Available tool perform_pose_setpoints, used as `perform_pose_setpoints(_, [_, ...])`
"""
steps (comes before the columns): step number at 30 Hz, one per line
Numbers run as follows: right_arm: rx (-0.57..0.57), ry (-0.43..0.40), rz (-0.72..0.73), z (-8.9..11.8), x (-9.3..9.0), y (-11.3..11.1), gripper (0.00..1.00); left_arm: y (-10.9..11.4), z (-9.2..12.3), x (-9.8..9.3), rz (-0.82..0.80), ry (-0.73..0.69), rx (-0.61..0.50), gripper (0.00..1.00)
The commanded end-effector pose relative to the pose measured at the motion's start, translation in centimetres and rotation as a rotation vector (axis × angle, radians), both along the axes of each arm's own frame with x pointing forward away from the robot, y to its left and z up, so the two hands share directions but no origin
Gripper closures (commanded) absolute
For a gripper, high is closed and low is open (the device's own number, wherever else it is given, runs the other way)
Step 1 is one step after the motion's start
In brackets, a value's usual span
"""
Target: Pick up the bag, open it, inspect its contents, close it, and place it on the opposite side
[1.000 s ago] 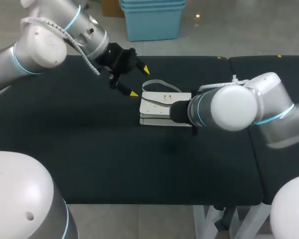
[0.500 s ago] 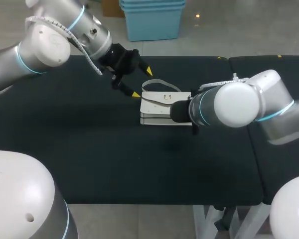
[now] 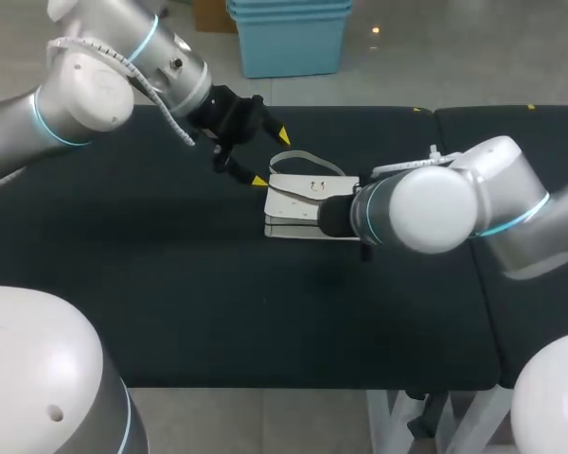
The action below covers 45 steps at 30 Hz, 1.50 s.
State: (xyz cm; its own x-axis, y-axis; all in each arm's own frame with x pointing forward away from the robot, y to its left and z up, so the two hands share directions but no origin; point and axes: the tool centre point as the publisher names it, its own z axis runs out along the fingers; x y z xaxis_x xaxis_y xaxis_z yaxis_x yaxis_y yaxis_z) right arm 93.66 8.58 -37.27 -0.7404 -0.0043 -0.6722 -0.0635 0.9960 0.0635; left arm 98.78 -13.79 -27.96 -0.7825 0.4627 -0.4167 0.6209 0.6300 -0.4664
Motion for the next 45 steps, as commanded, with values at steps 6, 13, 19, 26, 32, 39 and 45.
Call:
perform_pose_setpoints(6, [0.013, -0.121, -0.003, -0.4, -0.2, 0.0, 1.0, -0.8, -2.1, 0.4, -0.081, -0.078, -0.09, 0.0])
perform_pose_setpoints(13, [0.013, -0.121, -0.003, -0.4, -0.2, 0.0, 1.0, -1.1, -3.6, 0.3, -0.169, -0.151, -0.187, 0.14])
perform_pose_setpoints(19, [0.013, -0.121, -0.003, -0.4, -0.2, 0.0, 1.0, -2.0, -4.2, 0.3, -0.21, -0.18, -0.197, 0.29])
perform_pose_setpoints(26, [0.013, -0.121, -0.003, -0.4, -0.2, 0.0, 1.0, -2.6, -5.0, 0.4, -0.25, -0.192, -0.205, 0.49])
perform_pose_setpoints(32, [0.013, -0.121, -0.003, -0.4, -0.2, 0.0, 1.0, -2.9, -6.0, 0.3, -0.284, -0.196, -0.191, 0.5])
perform_pose_setpoints(39, [0.013, -0.121, -0.003, -0.4, -0.2, 0.0, 1.0, -3.6, -6.8, 0.8, -0.287, -0.213, -0.171, 0.5])
perform_pose_setpoints(45, [0.013, -0.121, -0.003, -0.4, -0.2, 0.0, 1.0, -4.5, -7.2, 1.6, -0.275, -0.219, -0.168, 0.54])
